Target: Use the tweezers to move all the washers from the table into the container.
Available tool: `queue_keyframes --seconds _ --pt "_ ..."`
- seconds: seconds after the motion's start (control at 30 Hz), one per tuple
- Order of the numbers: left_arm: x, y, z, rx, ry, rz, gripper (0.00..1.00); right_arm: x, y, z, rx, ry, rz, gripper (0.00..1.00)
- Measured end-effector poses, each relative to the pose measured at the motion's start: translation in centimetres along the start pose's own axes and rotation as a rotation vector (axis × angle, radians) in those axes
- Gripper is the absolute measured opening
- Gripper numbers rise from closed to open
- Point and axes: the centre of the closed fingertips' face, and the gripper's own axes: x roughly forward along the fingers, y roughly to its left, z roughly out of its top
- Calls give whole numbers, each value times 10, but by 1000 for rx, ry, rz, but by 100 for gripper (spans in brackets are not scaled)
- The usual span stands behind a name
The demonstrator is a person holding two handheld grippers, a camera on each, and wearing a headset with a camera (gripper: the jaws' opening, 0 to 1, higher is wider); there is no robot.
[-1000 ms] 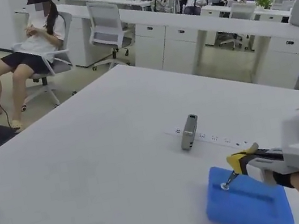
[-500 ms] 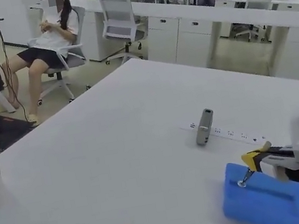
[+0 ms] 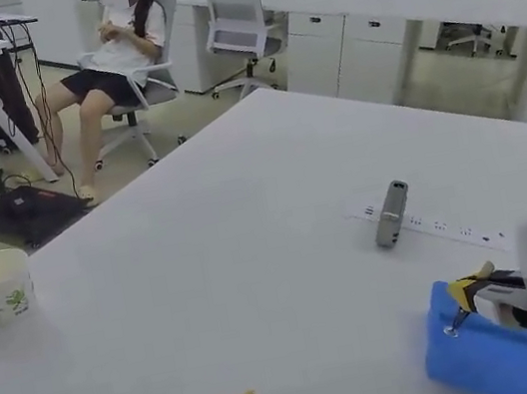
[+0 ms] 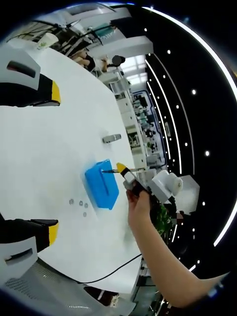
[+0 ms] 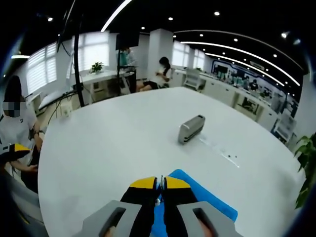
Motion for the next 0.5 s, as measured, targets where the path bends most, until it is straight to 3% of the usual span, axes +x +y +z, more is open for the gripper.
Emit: queue_keyframes --seconds 0.5 --pt "1 -1 -3 4 16 0 96 16 -2 -23 31 21 -18 1"
